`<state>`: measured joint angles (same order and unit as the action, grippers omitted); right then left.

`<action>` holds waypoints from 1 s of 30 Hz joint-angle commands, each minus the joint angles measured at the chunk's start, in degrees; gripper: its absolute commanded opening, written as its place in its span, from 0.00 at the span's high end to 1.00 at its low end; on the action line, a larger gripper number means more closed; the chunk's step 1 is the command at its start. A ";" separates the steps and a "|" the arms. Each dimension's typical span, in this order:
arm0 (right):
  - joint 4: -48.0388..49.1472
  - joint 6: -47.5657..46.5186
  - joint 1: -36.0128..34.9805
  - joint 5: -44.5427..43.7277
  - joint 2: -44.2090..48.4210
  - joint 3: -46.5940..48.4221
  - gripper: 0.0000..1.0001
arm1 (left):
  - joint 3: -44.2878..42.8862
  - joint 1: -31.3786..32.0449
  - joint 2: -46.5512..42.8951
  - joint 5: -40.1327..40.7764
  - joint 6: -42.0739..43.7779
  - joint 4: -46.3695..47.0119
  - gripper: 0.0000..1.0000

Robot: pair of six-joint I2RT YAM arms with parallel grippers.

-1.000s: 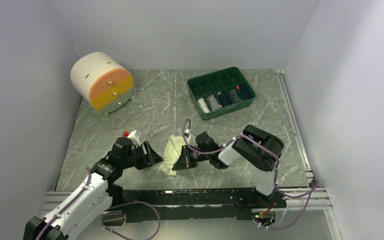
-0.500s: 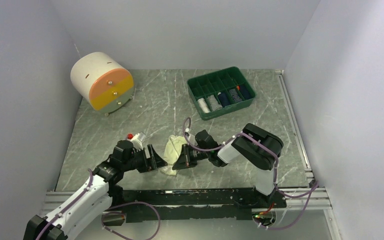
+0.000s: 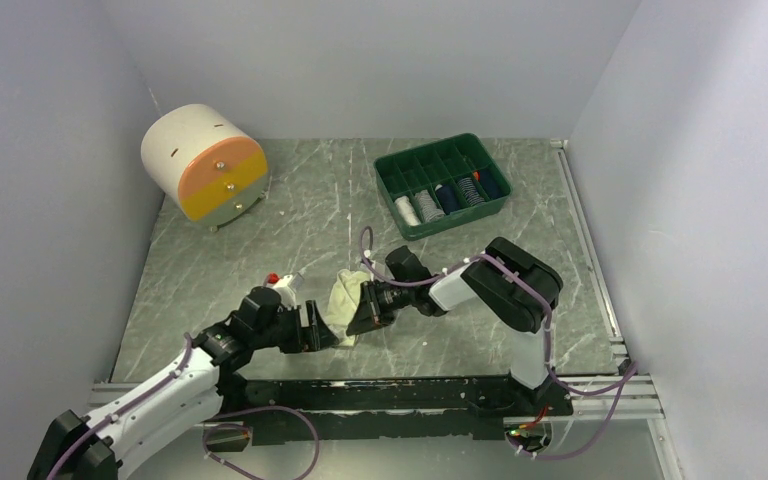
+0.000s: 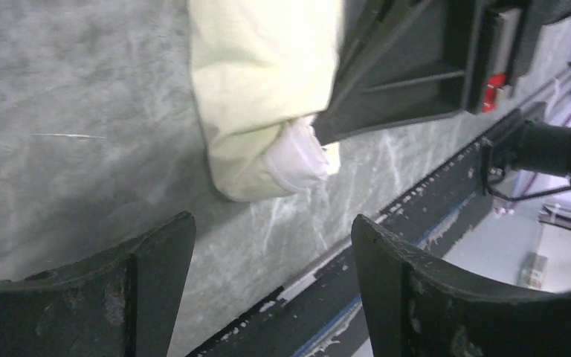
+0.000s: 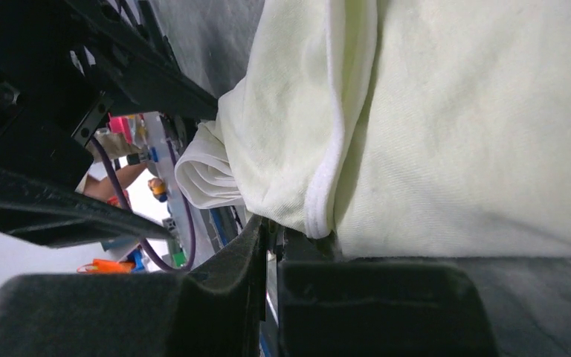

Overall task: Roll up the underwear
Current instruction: Roll the underwear to the center of the board.

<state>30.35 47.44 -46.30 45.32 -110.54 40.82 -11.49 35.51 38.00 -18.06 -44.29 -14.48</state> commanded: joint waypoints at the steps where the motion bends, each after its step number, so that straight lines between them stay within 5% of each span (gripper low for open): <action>1: -5.51 -4.77 0.71 -1.27 -1.11 1.31 0.97 | -2.43 0.26 2.54 5.39 2.26 -0.23 0.20; 11: -6.37 -5.64 0.69 -2.17 -1.44 0.80 0.96 | -2.90 0.26 8.16 8.60 5.63 3.69 0.44; 19: -7.73 -6.19 0.70 -3.42 0.63 0.73 0.91 | -1.78 0.18 11.98 8.55 3.56 7.91 0.44; 30: -6.03 -4.52 0.70 -3.85 0.40 0.32 0.91 | 0.02 0.18 6.28 4.53 2.70 7.67 0.32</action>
<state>26.89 44.38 -46.15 45.82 -110.13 41.95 -11.97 35.62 45.43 -12.21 -41.43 -7.01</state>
